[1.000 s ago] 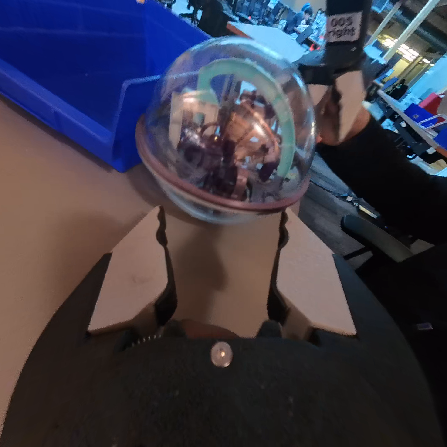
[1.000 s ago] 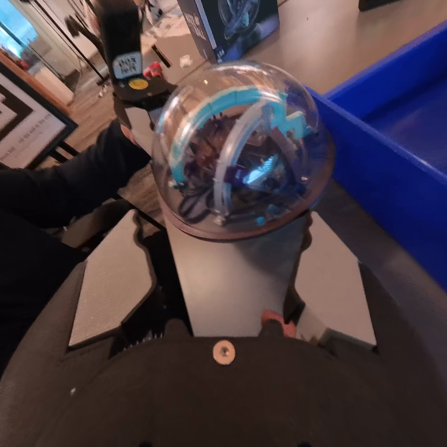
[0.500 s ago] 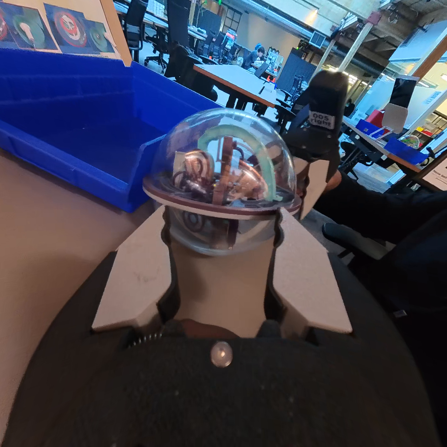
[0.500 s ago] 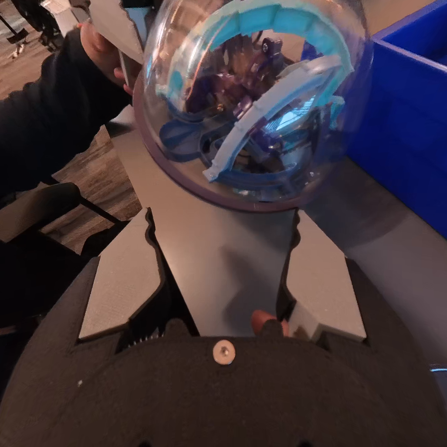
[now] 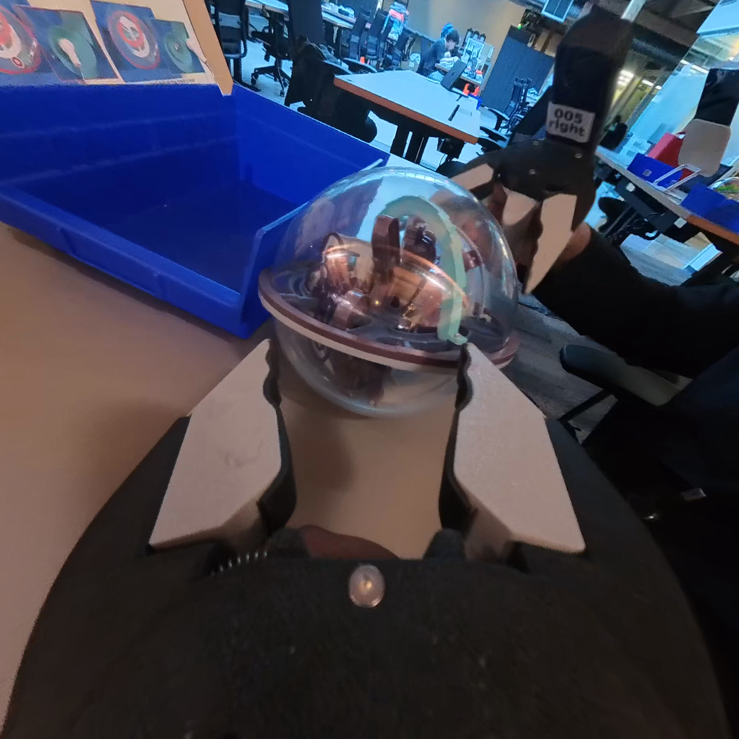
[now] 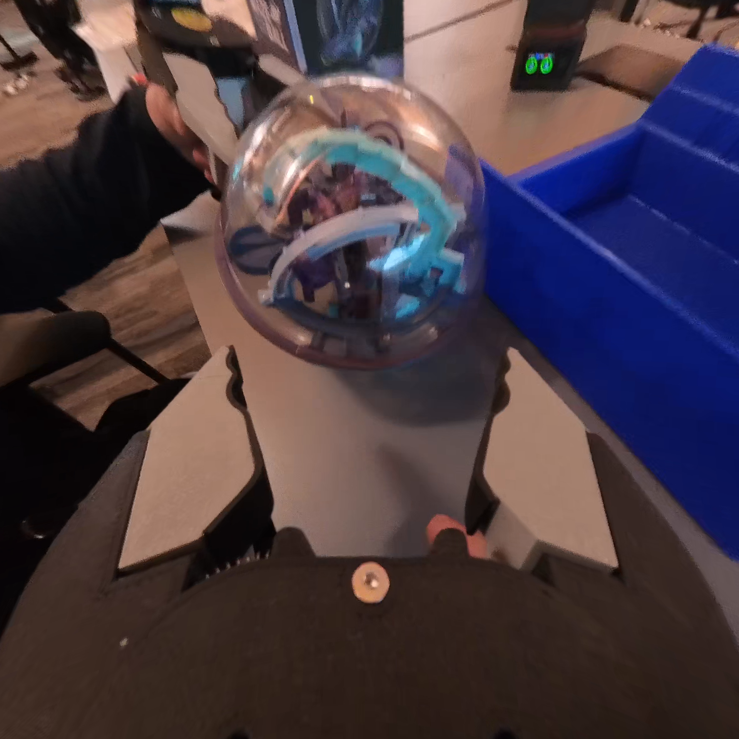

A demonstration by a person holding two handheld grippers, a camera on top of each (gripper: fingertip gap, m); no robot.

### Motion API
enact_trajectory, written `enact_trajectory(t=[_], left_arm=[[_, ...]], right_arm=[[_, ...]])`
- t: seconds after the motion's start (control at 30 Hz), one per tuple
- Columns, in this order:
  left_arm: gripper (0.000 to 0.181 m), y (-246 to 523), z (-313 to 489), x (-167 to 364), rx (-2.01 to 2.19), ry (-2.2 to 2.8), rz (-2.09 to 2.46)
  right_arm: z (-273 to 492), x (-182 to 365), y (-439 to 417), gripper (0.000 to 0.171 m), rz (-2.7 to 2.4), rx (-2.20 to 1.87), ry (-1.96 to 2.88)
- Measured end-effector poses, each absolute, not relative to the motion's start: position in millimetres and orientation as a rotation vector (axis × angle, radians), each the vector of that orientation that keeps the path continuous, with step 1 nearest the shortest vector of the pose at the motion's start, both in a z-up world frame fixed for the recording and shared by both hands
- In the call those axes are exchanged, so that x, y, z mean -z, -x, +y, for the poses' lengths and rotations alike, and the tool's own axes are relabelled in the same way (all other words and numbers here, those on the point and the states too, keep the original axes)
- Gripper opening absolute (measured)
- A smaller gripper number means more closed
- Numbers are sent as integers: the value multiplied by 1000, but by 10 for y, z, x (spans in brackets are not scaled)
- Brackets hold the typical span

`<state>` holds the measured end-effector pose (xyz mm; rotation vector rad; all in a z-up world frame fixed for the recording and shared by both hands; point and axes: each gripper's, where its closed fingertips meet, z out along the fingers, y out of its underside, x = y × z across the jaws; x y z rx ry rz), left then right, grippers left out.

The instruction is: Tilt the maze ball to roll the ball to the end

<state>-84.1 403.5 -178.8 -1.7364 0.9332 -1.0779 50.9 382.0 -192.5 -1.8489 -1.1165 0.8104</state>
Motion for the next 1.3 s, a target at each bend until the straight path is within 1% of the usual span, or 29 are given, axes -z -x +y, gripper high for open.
enact_trajectory(t=[0.1,0.17,0.2,0.23,0.27,0.33,0.4,0.47,0.53,0.6,0.63,0.7,0.8,0.83,0.93,1.0,1.1,1.3], left_arm=[[86,878,4076,1776,1062,1739,908],[85,900,4070,1782,1065,1750,890],[85,902,4044,1788,1071,1753,889],[85,905,4015,1802,1070,1758,891],[89,908,3986,1822,1060,1764,897],[97,934,3959,1863,1020,1783,896],[97,975,3950,1871,995,1787,880],[96,1033,3964,1868,972,1790,844],[97,1071,3912,1852,991,1791,817],[98,1063,3780,1837,1025,1778,817],[101,1043,3693,1863,1027,1779,842],[105,989,3574,1966,963,1782,902],[109,894,3585,2203,768,1789,993],[109,889,3653,2273,663,1789,1020],[105,808,3754,2291,422,1663,1153],[110,769,3837,2321,288,1597,1215],[119,706,3903,2355,273,1603,1232],[118,626,3971,2362,340,1646,1214]], right_arm=[[3842,1867,-363,124,-1147,-883,1817],[3752,1923,-238,119,-1198,-912,1812],[3740,1972,-210,120,-1201,-880,1827],[3724,2022,-201,116,-1205,-835,1843],[3688,2063,-197,112,-1208,-808,1860],[3585,2085,-191,110,-1216,-800,1878],[3559,2040,-227,105,-1230,-780,1866],[3688,1909,-283,110,-1210,-743,1823],[3838,1770,-271,123,-1225,-736,1756],[3938,1737,-201,135,-1294,-749,1735],[3958,1742,-150,139,-1345,-764,1725],[3896,1743,-21,138,-1465,-837,1658],[3892,1870,77,134,-1606,-837,1613],[3897,1920,95,136,-1634,-837,1601],[3904,2018,113,137,-1654,-859,1580],[3905,2061,116,138,-1643,-850,1560],[3927,2064,118,140,-1605,-840,1516],[4000,2009,144,146,-1432,-977,1507]])
